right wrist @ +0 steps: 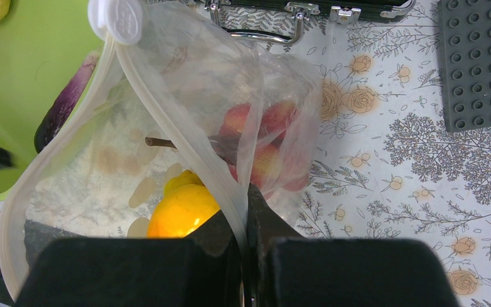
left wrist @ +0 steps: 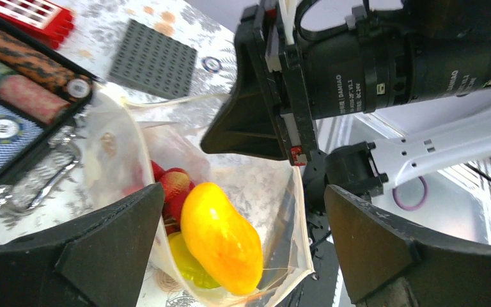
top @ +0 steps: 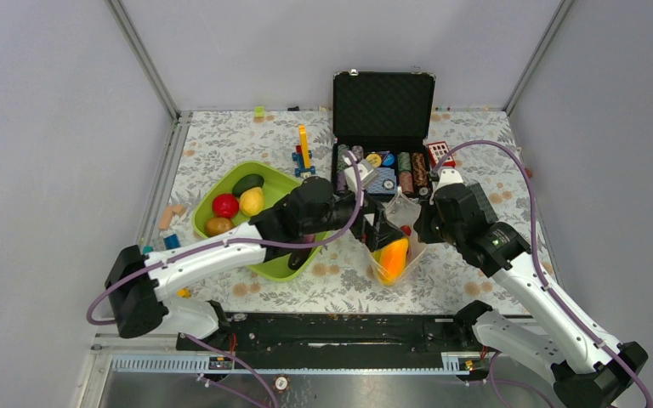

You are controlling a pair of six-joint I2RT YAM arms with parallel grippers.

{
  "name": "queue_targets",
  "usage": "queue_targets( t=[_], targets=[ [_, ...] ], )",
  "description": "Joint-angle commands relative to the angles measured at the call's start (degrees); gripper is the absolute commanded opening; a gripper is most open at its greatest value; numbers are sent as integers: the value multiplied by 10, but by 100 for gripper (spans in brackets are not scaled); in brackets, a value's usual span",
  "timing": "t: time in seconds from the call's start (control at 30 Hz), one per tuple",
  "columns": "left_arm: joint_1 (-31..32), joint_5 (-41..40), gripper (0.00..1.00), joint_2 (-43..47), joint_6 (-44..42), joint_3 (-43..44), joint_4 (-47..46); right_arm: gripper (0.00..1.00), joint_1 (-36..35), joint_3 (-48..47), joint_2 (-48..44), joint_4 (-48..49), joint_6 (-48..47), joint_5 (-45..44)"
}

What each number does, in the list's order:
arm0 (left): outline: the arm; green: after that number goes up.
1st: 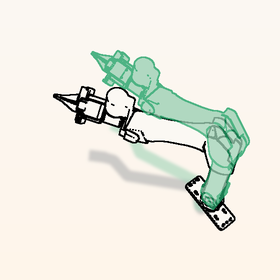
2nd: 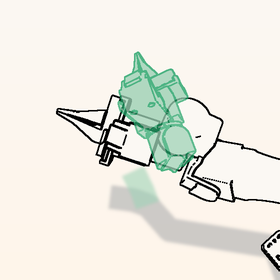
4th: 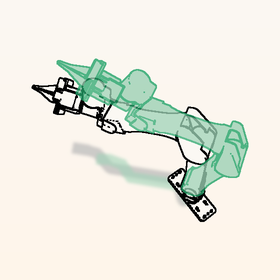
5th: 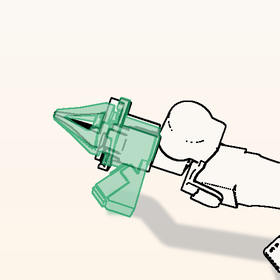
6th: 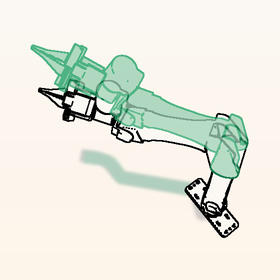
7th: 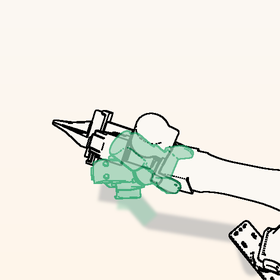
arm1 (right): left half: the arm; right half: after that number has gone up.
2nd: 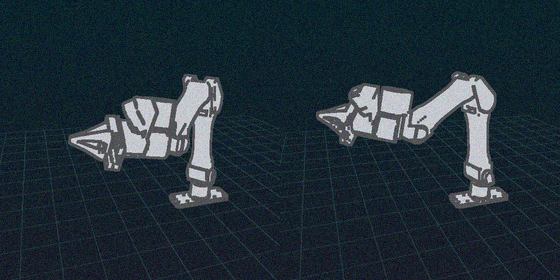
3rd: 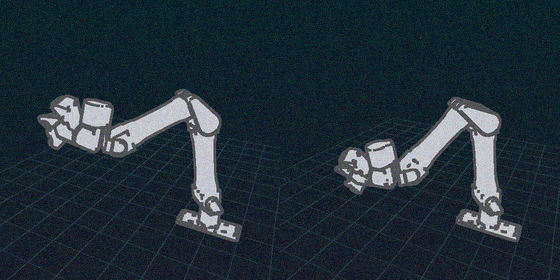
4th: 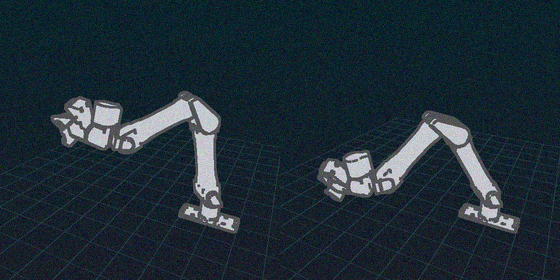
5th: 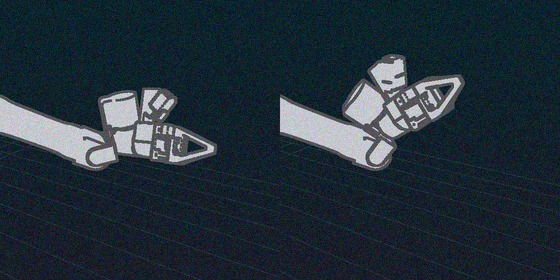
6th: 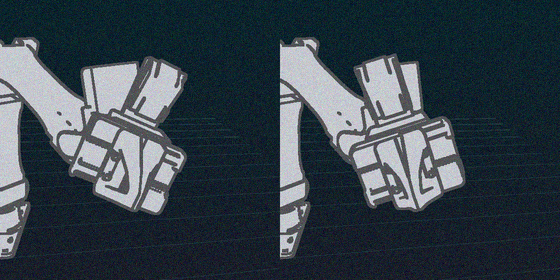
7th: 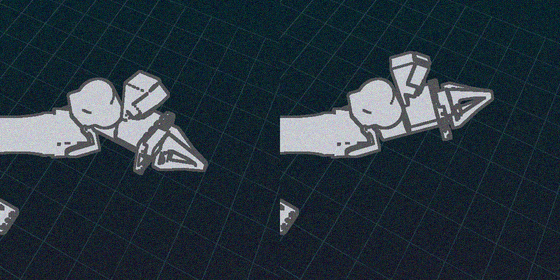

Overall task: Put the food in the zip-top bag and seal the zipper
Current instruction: Place the fake fruit in the zipper food storage bag, then pick up the fake fruit from the bin.

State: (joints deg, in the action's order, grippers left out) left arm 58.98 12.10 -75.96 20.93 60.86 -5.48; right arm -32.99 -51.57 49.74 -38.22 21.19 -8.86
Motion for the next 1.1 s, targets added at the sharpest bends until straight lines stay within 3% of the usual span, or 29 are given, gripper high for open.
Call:
queue_targets(
  t=[0.0, 0.13, 0.3, 0.5, 0.67, 0.87, 1.07],
  targets=[
    [3, -142, 99, 73, -13, -23, 28, 3, -2, -4, -2, 14, -7, 3],
    [0, -294, 99, 106, 1, -41, 79, 3, -2, -5, -4, 14, -8, 3],
    [-36, -394, 99, 121, 58, -46, 162, 3, -2, -4, -2, 13, -8, 7],
    [-115, -419, 99, 135, 146, -70, 256, 3, -2, -4, -3, 14, -8, 5],
    [-205, -379, 99, 134, 183, -88, 294, 3, -2, -17, 1, 14, -9, 3],
    [-270, -379, 99, 112, 145, -96, 313, 2, -2, -27, -1, 7, -22, 13],
    [-316, -376, 99, 61, 91, -109, 245, 2, -2, 6, -19, 52, -44, 27]
  ],
)
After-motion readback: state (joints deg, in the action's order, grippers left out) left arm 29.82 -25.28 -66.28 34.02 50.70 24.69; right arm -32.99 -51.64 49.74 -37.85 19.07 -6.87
